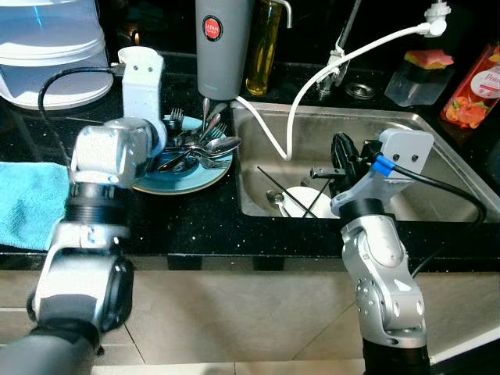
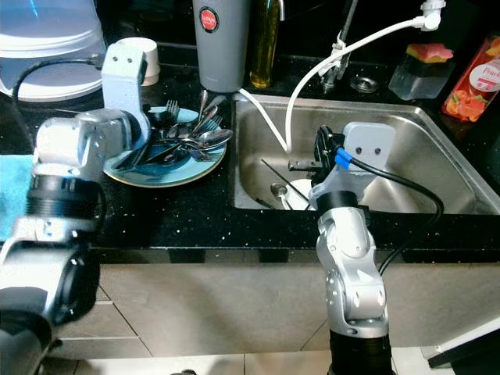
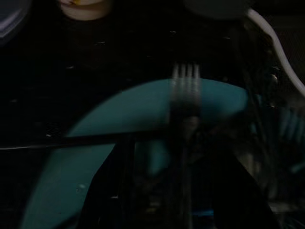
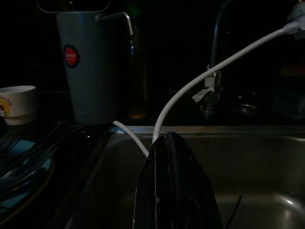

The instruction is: Kitchen organization

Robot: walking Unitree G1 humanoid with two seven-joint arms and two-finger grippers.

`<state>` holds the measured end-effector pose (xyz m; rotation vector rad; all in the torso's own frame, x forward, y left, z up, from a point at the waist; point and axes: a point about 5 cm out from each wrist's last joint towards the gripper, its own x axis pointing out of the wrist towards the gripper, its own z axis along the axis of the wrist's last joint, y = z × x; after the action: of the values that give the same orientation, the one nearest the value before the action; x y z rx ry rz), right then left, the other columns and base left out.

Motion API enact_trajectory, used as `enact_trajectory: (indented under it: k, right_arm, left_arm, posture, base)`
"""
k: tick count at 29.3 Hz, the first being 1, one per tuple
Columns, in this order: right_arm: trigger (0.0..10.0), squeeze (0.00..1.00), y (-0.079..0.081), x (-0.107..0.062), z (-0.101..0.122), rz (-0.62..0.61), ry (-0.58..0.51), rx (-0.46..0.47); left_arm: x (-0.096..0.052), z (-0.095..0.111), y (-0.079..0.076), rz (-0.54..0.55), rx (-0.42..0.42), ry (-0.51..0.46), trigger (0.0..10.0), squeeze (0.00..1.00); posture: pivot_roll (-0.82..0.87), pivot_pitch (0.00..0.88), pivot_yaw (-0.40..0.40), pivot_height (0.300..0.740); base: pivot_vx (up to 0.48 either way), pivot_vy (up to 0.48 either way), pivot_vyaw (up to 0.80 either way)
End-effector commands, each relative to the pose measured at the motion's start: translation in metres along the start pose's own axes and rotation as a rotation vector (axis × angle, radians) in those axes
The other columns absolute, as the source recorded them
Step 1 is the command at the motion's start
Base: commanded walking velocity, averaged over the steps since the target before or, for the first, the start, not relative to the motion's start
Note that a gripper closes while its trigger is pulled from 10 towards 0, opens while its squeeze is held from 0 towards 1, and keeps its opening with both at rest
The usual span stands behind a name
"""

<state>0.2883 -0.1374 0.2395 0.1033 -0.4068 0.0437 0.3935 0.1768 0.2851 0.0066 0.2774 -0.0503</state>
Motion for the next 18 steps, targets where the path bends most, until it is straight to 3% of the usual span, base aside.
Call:
enact_trajectory:
  k: [1,4,5,6,7,8,10,11,14,15,16,17,18]
  right_arm:
    - [10.0,0.0,0.0,0.0,-0.001,0.001,0.0,0.0]
    - [10.0,0.0,0.0,0.0,0.0,0.001,-0.001,-0.001]
    - [10.0,0.0,0.0,-0.001,0.0,0.0,-0.002,-0.002]
    - [10.0,0.0,0.0,-0.001,0.0,-0.001,-0.002,-0.002]
    - [10.0,0.0,-0.001,-0.001,0.0,-0.001,-0.002,-0.003]
    - [10.0,0.0,-0.001,-0.002,0.001,-0.001,-0.001,-0.003]
    - [10.0,0.0,-0.001,-0.002,0.001,-0.001,-0.001,-0.004]
    - [10.0,0.0,-0.001,-0.002,0.001,0.0,0.0,-0.005]
    - [10.0,0.0,-0.001,-0.002,0.001,0.001,-0.001,-0.006]
    - [10.0,0.0,-0.001,-0.002,0.001,0.001,-0.001,-0.006]
    - [10.0,0.0,-0.001,-0.001,0.001,0.001,-0.002,-0.006]
    - [10.0,0.0,-0.001,-0.001,0.001,0.001,-0.002,-0.006]
    - [10.0,0.0,-0.001,-0.001,0.001,0.002,-0.002,-0.006]
  left_arm:
    - [0.004,0.001,0.004,-0.002,-0.01,0.011,10.0,0.0]
    - [0.006,-0.003,0.006,-0.003,-0.021,0.033,9.6,0.0]
    - [0.008,-0.008,0.006,-0.012,-0.031,0.055,7.8,0.0]
    - [0.009,-0.011,0.005,-0.02,-0.038,0.069,7.8,0.0]
    - [0.01,-0.017,0.003,-0.038,-0.044,0.097,6.6,0.0]
    - [0.01,-0.019,0.002,-0.05,-0.049,0.105,7.1,0.0]
    - [0.011,-0.019,0.0,-0.062,-0.051,0.109,7.1,0.0]
    - [0.011,-0.018,-0.001,-0.064,-0.045,0.102,5.7,0.0]
    - [0.012,-0.013,0.0,-0.05,-0.028,0.068,5.6,0.0]
    - [0.011,-0.008,0.0,-0.042,-0.018,0.041,5.0,0.0]
    - [0.009,0.002,-0.001,-0.046,-0.015,-0.013,5.7,0.0]
    - [0.009,0.004,-0.003,-0.056,-0.017,-0.02,5.7,0.0]
    - [0.008,0.007,-0.005,-0.078,-0.014,-0.028,8.0,0.0]
  posture:
    - [0.23,0.05,-0.068,0.74]
    - [0.22,0.05,-0.066,0.74]
    - [0.22,0.05,-0.065,0.74]
    - [0.22,0.05,-0.065,0.74]
    - [0.22,0.051,-0.065,0.74]
    - [0.22,0.051,-0.066,0.74]
    - [0.22,0.051,-0.066,0.74]
    - [0.22,0.051,-0.066,0.74]
    - [0.22,0.05,-0.068,0.74]
    - [0.22,0.05,-0.069,0.74]
    - [0.22,0.052,-0.069,0.74]
    - [0.22,0.052,-0.069,0.74]
    - [0.22,0.053,-0.07,0.74]
  base:
    - [0.0,0.0,0.0]
    - [0.0,0.0,0.0]
    - [0.0,0.0,0.0]
    - [0.0,0.0,0.0]
    - [0.0,0.0,0.0]
    - [0.0,0.0,0.0]
    - [0.0,0.0,0.0]
    - [0.0,0.0,0.0]
    - [0.0,0.0,0.0]
    - [0.0,0.0,0.0]
    - [0.0,0.0,0.0]
    - [0.0,0.0,0.0]
    - [0.0,0.0,0.0]
